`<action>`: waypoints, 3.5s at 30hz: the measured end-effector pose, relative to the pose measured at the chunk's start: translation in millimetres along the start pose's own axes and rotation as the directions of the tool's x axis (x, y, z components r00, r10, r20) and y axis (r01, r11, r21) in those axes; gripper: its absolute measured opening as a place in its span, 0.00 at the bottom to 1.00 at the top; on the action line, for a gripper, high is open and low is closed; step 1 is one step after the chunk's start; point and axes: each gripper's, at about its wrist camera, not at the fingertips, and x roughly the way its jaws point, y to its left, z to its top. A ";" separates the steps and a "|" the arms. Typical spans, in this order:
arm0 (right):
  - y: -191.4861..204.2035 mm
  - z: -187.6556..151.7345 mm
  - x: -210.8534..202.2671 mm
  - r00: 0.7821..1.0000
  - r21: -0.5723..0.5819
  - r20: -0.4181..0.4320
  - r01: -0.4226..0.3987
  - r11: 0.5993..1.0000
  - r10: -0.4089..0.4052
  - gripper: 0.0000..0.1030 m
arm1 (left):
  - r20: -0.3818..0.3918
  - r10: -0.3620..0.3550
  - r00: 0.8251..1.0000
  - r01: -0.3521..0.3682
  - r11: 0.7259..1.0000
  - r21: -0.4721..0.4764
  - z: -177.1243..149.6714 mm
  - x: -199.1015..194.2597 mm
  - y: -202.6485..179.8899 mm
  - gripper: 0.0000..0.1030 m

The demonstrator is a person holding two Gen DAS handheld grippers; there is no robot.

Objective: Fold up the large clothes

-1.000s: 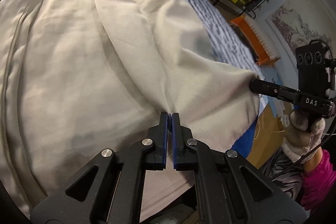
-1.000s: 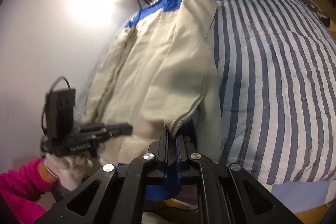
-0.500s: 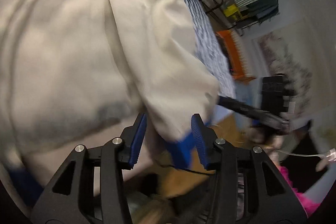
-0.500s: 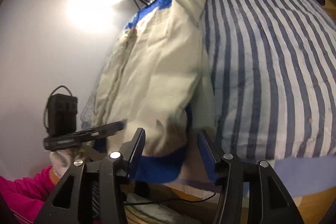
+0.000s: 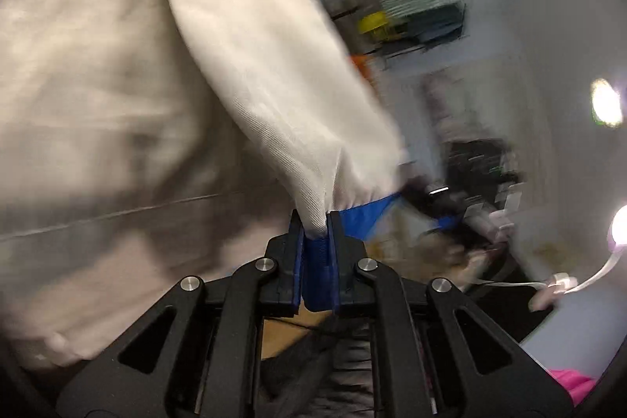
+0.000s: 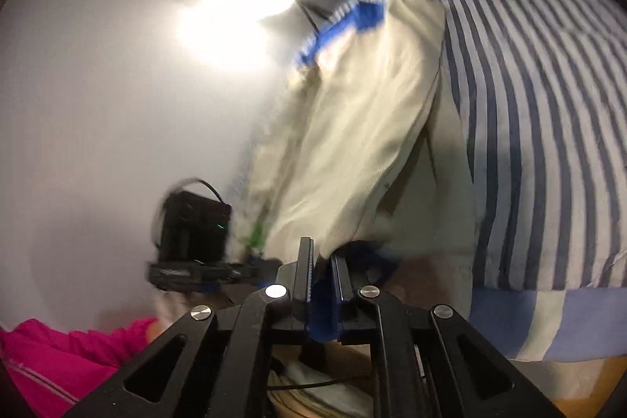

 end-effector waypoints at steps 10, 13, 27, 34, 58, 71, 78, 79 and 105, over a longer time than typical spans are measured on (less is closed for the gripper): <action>-29.8 -0.1 46.8 0.979 -0.035 -0.103 0.172 0.984 -0.175 0.50 | 0.032 0.156 0.987 -0.156 0.988 0.005 -5.4 0.2 14.3 0.08; -33.8 -6.6 62.4 0.977 -0.040 -0.162 0.135 0.990 -0.140 0.25 | 0.022 0.153 0.988 -0.154 0.988 0.007 -9.4 2.5 13.2 0.08; -25.0 -7.6 50.1 0.925 -0.194 -0.200 0.286 0.938 -0.323 0.09 | 0.125 0.420 0.899 -0.437 0.881 0.182 -41.7 -10.4 -25.2 0.24; -51.4 16.7 -29.2 0.972 0.022 0.141 0.187 0.982 -0.188 0.34 | 0.202 0.412 0.888 -0.457 0.836 0.303 -58.3 -5.2 -69.8 0.24; -88.6 17.4 -92.6 0.926 0.188 0.321 0.144 0.972 -0.199 0.34 | 0.261 0.614 0.745 -0.629 0.515 0.583 -62.6 149.3 -95.6 0.53; -88.9 84.8 -27.3 0.963 0.178 0.237 0.089 0.980 -0.131 0.42 | 0.176 0.302 0.937 -0.341 0.901 0.269 -24.0 39.0 -82.7 0.12; -116.0 161.0 58.0 0.983 0.248 0.157 0.059 0.967 -0.100 0.58 | 0.208 0.245 0.947 -0.285 0.938 0.197 -21.7 10.0 -82.1 0.12; -123.2 169.8 74.6 0.983 0.269 0.150 0.059 0.961 -0.103 0.57 | 0.211 0.241 0.947 -0.282 0.939 0.194 -22.3 8.5 -82.1 0.12; -12.9 261.8 182.9 0.924 0.083 0.150 0.343 0.936 -0.352 0.00 | 0.282 0.184 0.942 -0.215 0.973 0.084 -49.1 -64.5 -36.5 0.11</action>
